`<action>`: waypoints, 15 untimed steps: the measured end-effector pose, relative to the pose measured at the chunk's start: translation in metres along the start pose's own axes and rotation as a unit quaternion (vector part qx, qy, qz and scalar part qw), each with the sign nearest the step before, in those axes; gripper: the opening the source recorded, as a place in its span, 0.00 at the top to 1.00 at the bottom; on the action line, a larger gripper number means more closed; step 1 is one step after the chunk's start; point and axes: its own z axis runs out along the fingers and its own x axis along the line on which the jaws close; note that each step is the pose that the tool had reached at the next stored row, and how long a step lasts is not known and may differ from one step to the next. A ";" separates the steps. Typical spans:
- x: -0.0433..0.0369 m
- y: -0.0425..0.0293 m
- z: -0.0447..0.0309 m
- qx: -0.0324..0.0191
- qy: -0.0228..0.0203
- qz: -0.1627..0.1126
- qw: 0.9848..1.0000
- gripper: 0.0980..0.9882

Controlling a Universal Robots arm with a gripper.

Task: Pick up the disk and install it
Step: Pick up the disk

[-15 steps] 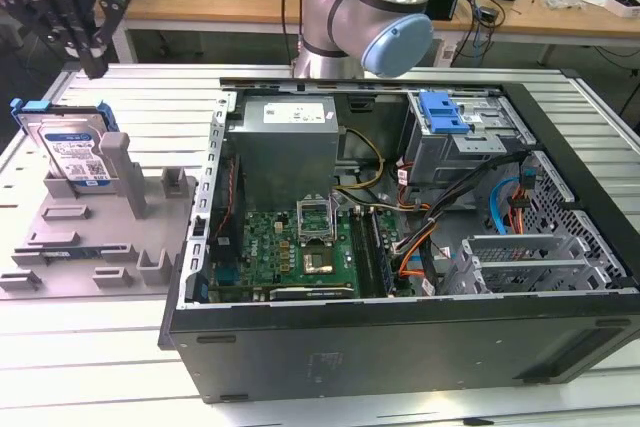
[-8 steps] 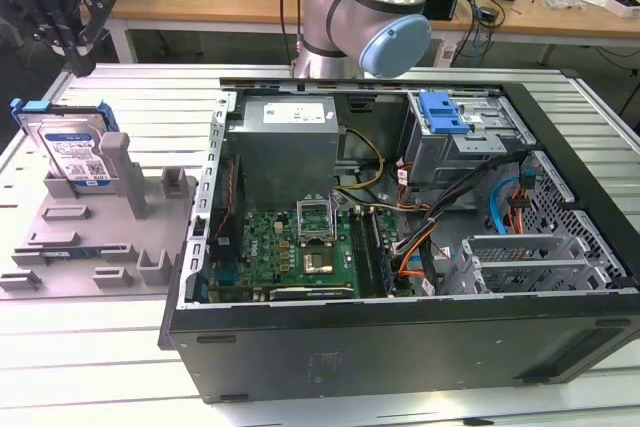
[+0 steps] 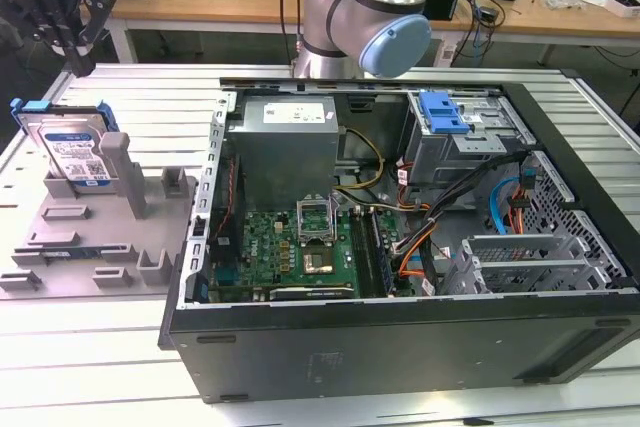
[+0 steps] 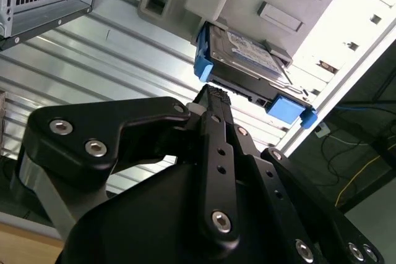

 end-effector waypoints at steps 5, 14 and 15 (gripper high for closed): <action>0.0001 0.0000 0.0000 0.000 0.000 -0.002 1.000 0.99; 0.0001 0.0000 0.0007 -0.002 0.008 -0.144 0.989 0.99; 0.0001 -0.0001 0.0009 -0.003 0.010 -0.175 0.985 0.99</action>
